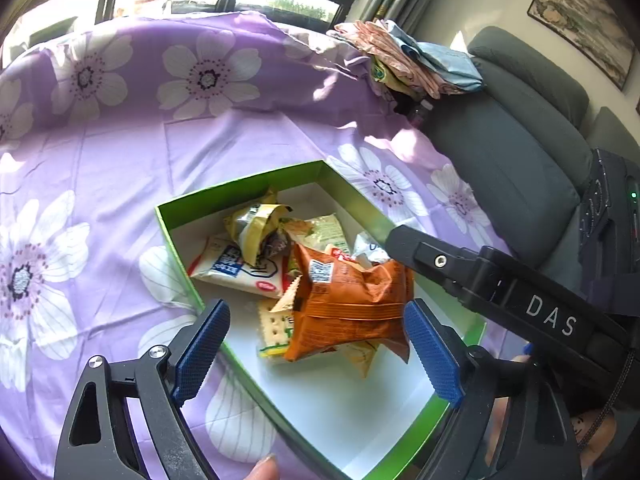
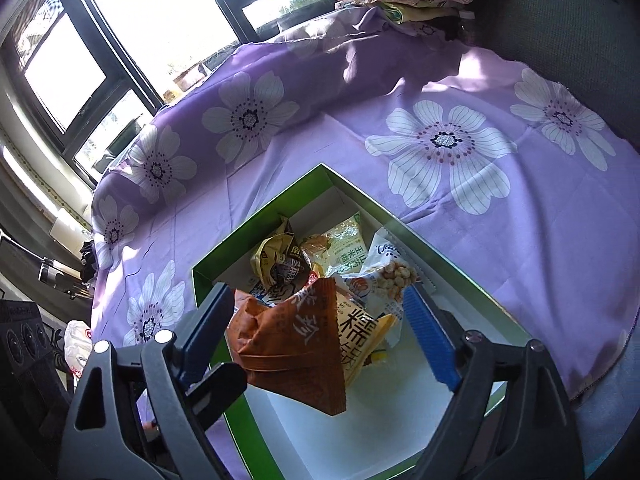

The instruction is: Organize snacks

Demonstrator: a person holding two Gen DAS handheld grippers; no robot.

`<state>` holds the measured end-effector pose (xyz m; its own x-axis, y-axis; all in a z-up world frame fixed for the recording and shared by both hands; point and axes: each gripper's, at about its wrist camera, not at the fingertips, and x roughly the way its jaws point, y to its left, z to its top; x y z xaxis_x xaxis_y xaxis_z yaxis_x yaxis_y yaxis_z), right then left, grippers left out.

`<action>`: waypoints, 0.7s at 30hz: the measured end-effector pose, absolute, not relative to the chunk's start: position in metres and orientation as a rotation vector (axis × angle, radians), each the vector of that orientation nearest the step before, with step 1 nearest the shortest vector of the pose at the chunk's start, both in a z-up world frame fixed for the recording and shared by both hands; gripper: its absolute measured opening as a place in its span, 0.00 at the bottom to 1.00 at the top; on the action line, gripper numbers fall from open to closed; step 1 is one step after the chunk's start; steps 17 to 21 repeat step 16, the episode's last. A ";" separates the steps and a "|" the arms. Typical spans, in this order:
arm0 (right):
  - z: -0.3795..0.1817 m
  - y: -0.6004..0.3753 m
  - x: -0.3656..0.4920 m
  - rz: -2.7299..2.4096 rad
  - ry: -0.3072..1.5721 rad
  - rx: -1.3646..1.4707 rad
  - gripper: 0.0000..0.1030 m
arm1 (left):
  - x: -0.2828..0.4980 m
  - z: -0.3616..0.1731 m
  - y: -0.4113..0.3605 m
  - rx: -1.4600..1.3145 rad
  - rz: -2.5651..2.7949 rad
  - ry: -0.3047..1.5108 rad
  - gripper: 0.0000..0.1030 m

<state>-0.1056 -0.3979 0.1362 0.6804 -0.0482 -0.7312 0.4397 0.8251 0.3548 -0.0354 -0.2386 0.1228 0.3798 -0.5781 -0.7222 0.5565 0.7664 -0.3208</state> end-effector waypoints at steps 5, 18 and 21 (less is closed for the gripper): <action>0.146 -0.392 -0.111 -0.345 0.757 0.489 0.94 | -0.038 0.127 -0.227 0.011 -0.651 0.915 0.88; 0.154 -0.379 -0.113 -0.390 0.752 0.409 0.94 | -0.041 0.132 -0.215 -0.019 -0.639 0.904 0.88; 0.154 -0.379 -0.113 -0.390 0.752 0.409 0.94 | -0.041 0.132 -0.215 -0.019 -0.639 0.904 0.88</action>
